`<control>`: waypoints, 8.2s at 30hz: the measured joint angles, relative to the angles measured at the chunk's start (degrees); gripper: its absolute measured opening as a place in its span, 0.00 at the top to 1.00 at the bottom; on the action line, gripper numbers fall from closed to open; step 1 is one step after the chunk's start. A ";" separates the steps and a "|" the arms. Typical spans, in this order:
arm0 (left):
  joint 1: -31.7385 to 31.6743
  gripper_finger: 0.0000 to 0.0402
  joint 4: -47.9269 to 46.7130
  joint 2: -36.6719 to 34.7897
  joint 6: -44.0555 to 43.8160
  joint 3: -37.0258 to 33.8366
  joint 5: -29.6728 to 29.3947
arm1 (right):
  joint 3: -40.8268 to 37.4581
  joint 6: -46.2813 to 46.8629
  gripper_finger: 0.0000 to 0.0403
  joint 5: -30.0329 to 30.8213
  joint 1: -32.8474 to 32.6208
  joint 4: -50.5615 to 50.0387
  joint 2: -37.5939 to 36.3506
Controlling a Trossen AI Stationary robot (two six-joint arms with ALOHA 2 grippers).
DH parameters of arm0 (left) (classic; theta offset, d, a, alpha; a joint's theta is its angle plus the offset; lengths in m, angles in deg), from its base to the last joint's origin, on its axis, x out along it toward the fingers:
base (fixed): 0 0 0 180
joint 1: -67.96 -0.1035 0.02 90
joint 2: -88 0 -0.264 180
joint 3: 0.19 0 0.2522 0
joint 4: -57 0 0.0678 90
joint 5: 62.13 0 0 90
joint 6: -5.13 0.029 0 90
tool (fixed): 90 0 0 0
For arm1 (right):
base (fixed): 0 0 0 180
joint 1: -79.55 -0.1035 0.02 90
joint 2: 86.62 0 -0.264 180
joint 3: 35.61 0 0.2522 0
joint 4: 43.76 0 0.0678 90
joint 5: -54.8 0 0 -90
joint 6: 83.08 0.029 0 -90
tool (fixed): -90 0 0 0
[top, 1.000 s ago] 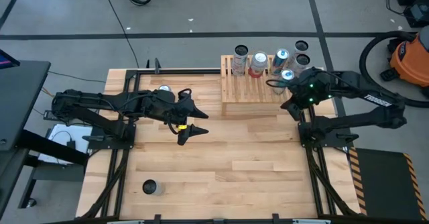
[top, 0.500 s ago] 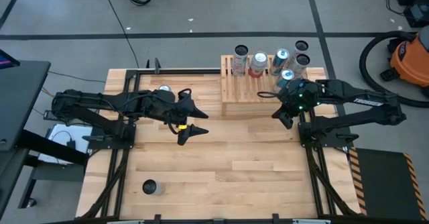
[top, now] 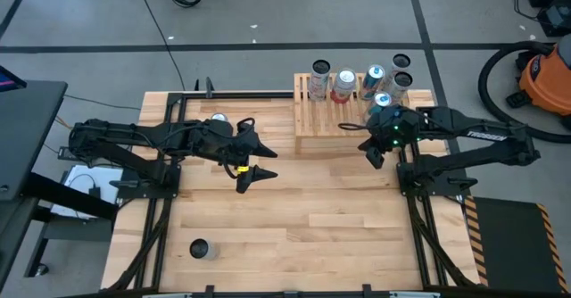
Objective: Place canned beverage on shelf
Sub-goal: Put the pink-white soda can on the shelf aligned with the other pink-white soda can
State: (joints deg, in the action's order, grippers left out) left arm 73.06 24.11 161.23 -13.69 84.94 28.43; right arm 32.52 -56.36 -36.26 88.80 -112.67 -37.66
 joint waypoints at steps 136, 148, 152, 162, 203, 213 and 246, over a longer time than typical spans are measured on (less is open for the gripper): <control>-1.67 0.25 5.62 0.00 15.06 0.02 -0.24 | 18.40 -19.41 0.60 -1.31 -0.67 0.65 3.98; -4.93 0.25 7.31 0.00 15.00 0.02 -0.31 | 18.38 -22.35 0.60 -1.31 -0.67 0.63 6.62; -5.07 0.24 8.69 0.00 14.99 0.02 -0.31 | 18.38 -22.40 0.60 -1.33 -0.67 0.61 7.56; -7.58 0.03 8.46 0.00 13.45 0.02 1.85 | 18.38 -21.80 0.60 -1.40 -0.67 0.61 8.02; -13.92 0.03 -8.80 1.20 -1.48 0.00 -0.44 | 18.38 -16.01 0.60 -1.55 -0.65 0.89 8.09; -17.14 0.03 -29.07 1.14 1.84 0.07 -14.69 | 18.38 -15.71 0.60 -1.57 -0.65 1.02 8.09; -41.57 0.03 -34.53 1.78 6.00 -8.76 -9.79 | 18.38 -13.33 0.60 -1.38 -0.65 1.02 8.09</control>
State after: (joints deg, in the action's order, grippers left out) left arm 31.49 -10.43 163.01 -7.69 76.18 18.64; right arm 50.90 -69.69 -37.63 88.15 -111.65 -29.56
